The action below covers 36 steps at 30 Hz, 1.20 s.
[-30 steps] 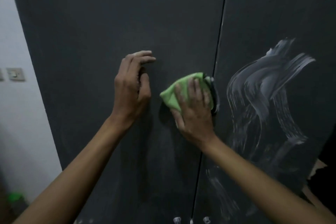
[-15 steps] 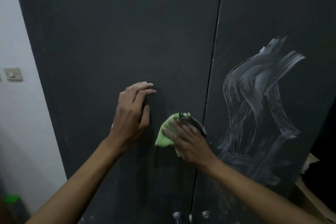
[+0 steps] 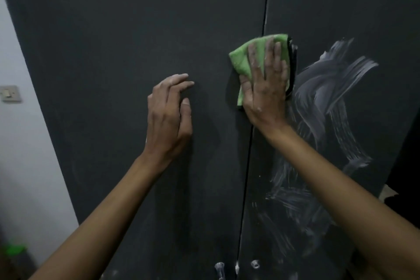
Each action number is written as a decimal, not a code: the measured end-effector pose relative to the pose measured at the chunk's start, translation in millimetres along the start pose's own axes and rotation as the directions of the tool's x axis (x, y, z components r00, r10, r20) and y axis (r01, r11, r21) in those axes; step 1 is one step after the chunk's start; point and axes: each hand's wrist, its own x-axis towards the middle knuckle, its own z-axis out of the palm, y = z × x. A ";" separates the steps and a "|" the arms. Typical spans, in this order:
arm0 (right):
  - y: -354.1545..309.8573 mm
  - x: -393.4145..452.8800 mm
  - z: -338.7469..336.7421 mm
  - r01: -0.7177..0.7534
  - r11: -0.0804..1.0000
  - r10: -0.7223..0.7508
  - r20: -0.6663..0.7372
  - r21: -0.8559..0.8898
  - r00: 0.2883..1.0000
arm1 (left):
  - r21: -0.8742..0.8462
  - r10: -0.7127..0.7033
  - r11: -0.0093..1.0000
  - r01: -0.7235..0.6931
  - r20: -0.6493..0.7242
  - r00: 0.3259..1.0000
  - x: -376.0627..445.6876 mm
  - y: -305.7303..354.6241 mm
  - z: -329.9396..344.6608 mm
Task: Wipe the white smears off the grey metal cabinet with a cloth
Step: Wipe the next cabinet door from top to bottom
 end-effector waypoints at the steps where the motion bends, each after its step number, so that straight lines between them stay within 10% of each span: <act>1: -2.1 -15.9 3.0 0.049 0.999 -0.048 0.023 -0.010 0.999 | -0.012 -0.013 1.000 0.013 -0.017 1.000 1.9 2.3 3.2; 10: 36.1 -76.3 -2.2 0.352 0.936 -0.352 0.104 0.020 0.930 | 0.059 0.124 0.990 -0.128 0.056 0.991 23.0 35.9 39.8; 21: 152.0 25.7 -51.9 -0.078 0.996 0.074 -0.076 -0.041 0.994 | 0.079 0.184 0.979 -0.188 0.061 0.981 37.6 72.1 66.6; 29: 185.6 40.4 -73.1 -0.589 0.779 0.626 -0.228 0.214 0.746 | 0.083 0.166 0.981 -0.177 0.123 0.978 33.5 74.8 66.2; 36: 138.6 68.4 -58.2 -0.421 0.893 0.447 -0.209 0.160 0.870 | 0.074 0.170 0.982 -0.177 0.088 0.982 53.5 83.6 64.9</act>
